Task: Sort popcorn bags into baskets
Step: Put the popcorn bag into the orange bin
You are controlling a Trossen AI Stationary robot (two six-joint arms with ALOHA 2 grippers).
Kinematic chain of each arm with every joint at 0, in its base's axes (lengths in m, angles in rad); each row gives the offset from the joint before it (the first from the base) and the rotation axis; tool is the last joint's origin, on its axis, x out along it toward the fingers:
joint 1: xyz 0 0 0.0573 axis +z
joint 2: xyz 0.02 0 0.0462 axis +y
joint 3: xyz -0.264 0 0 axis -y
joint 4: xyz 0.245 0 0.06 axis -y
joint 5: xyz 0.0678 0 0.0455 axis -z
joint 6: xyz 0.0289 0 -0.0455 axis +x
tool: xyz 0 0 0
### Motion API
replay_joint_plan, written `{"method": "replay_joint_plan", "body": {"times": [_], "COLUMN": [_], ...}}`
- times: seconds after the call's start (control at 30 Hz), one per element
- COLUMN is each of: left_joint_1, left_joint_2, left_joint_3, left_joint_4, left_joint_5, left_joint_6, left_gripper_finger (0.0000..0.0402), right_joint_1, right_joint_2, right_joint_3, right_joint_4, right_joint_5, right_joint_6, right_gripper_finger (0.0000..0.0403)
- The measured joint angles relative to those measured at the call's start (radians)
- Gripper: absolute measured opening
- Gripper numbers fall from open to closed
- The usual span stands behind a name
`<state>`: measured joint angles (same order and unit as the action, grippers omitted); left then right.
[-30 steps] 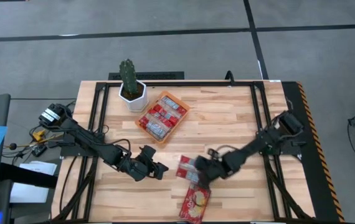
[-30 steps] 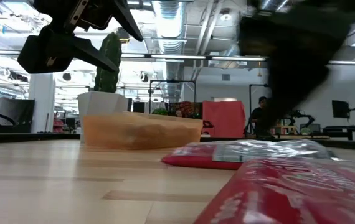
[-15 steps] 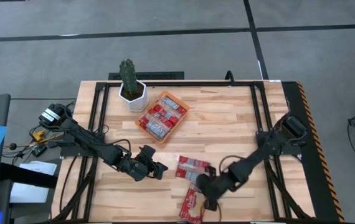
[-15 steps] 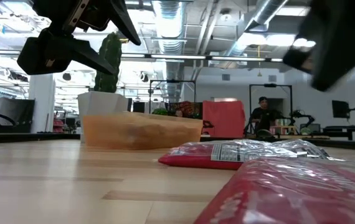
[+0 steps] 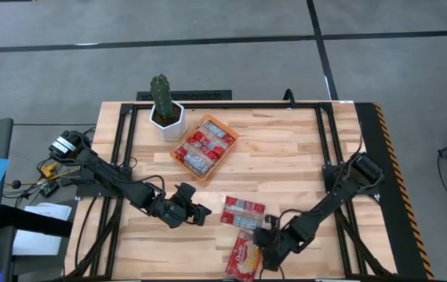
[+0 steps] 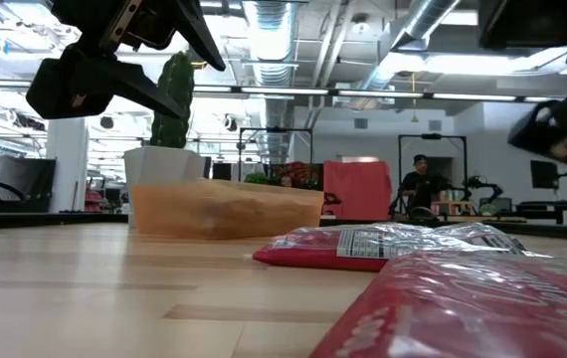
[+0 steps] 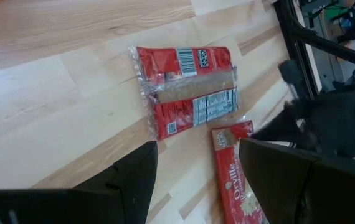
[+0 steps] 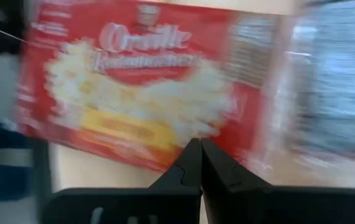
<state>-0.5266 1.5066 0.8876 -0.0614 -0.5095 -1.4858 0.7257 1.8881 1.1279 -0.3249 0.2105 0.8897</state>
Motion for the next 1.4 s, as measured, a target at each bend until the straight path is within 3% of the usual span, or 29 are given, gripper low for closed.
{"method": "replay_joint_plan", "body": {"times": [0.37,0.8,1.1,1.4], "left_joint_1": [0.002,0.003,0.003,-0.001], "left_joint_2": [0.000,0.000,0.000,0.000], "left_joint_3": [0.000,0.000,0.000,0.000], "left_joint_4": [-0.012,-0.009,-0.010,-0.074], "left_joint_5": [0.005,-0.011,-0.023,-0.028], "left_joint_6": [-0.019,-0.029,-0.029,-0.048], "left_gripper_finger": [0.0215,0.0215,0.0215,0.0215], "right_joint_1": [-0.074,-0.288,-0.297,-0.434], "right_joint_2": [0.041,0.026,-0.082,-0.030], "right_joint_3": [0.015,0.023,0.027,0.027], "right_joint_4": [-0.145,-0.089,-0.201,-0.194], "right_joint_5": [-0.035,-0.002,0.191,0.200], "right_joint_6": [-0.023,-0.303,-0.334,-0.331], "right_gripper_finger": [0.0029,0.0028,0.0013,0.0031]}}
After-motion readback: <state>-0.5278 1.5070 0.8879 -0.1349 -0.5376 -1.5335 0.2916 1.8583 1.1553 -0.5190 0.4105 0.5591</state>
